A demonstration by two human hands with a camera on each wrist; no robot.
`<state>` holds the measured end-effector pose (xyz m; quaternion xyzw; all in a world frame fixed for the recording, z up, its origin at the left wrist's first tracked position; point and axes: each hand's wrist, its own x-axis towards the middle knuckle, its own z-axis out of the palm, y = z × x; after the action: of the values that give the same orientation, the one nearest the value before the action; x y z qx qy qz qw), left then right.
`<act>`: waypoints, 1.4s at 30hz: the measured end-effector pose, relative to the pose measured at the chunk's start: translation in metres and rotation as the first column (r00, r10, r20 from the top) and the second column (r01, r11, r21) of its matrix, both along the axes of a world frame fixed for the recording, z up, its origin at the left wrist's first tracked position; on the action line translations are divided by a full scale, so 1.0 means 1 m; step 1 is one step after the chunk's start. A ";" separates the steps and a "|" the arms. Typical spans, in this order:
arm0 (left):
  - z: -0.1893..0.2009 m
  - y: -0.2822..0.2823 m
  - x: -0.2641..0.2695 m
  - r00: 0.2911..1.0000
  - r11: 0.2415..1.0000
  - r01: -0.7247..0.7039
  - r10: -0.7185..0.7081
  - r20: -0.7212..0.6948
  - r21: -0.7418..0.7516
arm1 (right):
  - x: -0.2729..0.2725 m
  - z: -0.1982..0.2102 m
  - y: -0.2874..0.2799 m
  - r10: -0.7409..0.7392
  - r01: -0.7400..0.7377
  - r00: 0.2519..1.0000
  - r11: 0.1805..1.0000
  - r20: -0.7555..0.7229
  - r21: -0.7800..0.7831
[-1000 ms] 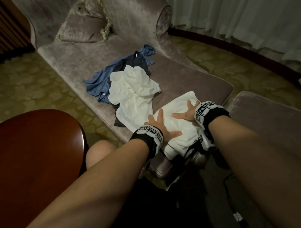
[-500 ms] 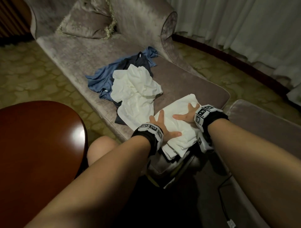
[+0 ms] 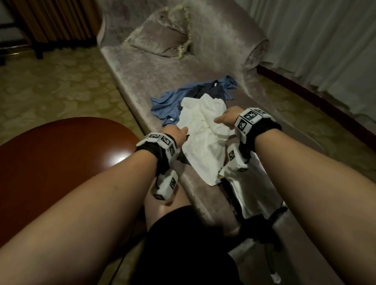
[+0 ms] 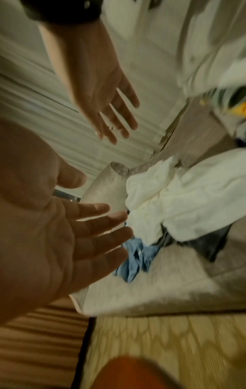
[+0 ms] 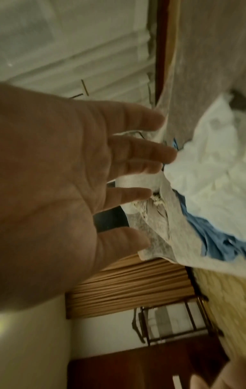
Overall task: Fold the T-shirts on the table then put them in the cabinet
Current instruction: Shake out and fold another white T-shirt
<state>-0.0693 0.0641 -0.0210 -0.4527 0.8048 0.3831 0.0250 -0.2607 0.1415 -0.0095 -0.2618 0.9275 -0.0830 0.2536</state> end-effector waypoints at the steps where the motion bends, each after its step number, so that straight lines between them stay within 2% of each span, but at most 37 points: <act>1: -0.001 -0.012 0.007 0.999 0.999 -0.038 0.038 -0.018 0.025 | 0.008 -0.004 -0.014 0.013 -0.012 1.000 1.000 0.017 -0.017; 5: -0.012 -0.051 0.034 0.988 0.988 -0.142 0.145 -0.048 0.064 | 0.040 -0.032 -0.057 0.076 -0.078 0.994 0.997 0.074 0.030; 8: -0.028 -0.075 0.052 0.981 0.979 -0.194 0.195 -0.014 0.066 | 0.056 -0.061 -0.074 0.175 -0.184 0.982 0.971 0.066 0.154; 10: -0.041 -0.090 0.060 0.975 0.972 -0.220 0.222 -0.014 0.084 | 0.058 -0.090 -0.088 0.287 -0.287 0.957 0.914 0.044 0.286; 13: -0.060 -0.107 0.064 0.961 0.957 -0.270 0.274 -0.027 0.109 | 0.050 -0.132 -0.103 0.213 -0.224 0.975 0.942 0.072 0.251; 14: -0.065 -0.110 0.065 0.957 0.953 -0.282 0.287 -0.035 0.114 | 0.037 -0.154 -0.110 0.247 -0.255 0.967 0.932 0.064 0.257; 16: -0.072 -0.116 0.064 0.953 0.949 -0.293 0.299 -0.043 0.118 | 0.032 -0.172 -0.116 0.142 -0.154 0.987 0.960 0.070 0.233; 18: -0.076 -0.121 0.063 0.952 0.946 -0.299 0.305 -0.035 0.123 | 0.043 -0.163 -0.114 0.060 -0.071 0.996 0.982 0.068 0.173; 19: -0.076 -0.122 0.063 0.952 0.947 -0.297 0.303 -0.034 0.122 | 0.050 -0.145 -0.112 0.059 -0.072 0.993 0.990 0.107 0.119; 20: -0.075 -0.123 0.062 0.953 0.948 -0.295 0.300 -0.033 0.120 | 0.059 -0.129 -0.106 -0.020 0.013 0.994 0.998 0.106 0.064; 22: -0.072 -0.124 0.060 0.953 0.948 -0.293 0.300 -0.041 0.128 | 0.061 -0.110 -0.095 -0.123 0.123 0.992 0.992 0.022 -0.001; 24: -0.065 -0.122 0.058 0.952 0.947 -0.287 0.299 -0.070 0.148 | 0.049 -0.109 -0.092 -0.107 0.106 0.994 0.994 -0.034 -0.019; 26: -0.055 -0.116 0.057 0.950 0.948 -0.281 0.298 -0.097 0.151 | 0.041 -0.098 -0.086 -0.189 0.188 0.982 0.979 -0.006 -0.074; 28: -0.042 -0.108 0.058 0.950 0.953 -0.267 0.285 -0.125 0.142 | 0.044 -0.080 -0.076 -0.225 0.232 0.973 0.958 0.058 -0.167; 32: -0.007 -0.087 0.063 0.935 0.955 -0.257 0.285 -0.213 0.150 | 0.048 -0.036 -0.063 -0.205 0.202 0.979 0.934 0.020 -0.295; 37: 0.043 -0.061 0.083 0.905 0.957 -0.259 0.288 -0.312 0.132 | 0.077 0.041 -0.057 -0.126 0.109 0.992 0.829 0.006 -0.549; 42: 0.096 -0.040 0.119 0.897 0.971 -0.238 0.213 -0.387 -0.016 | 0.127 0.127 -0.053 -0.014 -0.026 0.999 0.589 -0.042 -0.807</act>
<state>0.0496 0.0239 0.0747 -0.4600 0.7478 0.4390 -0.1912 -0.1342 0.0880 0.1172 -0.3531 0.7937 -0.4877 0.0873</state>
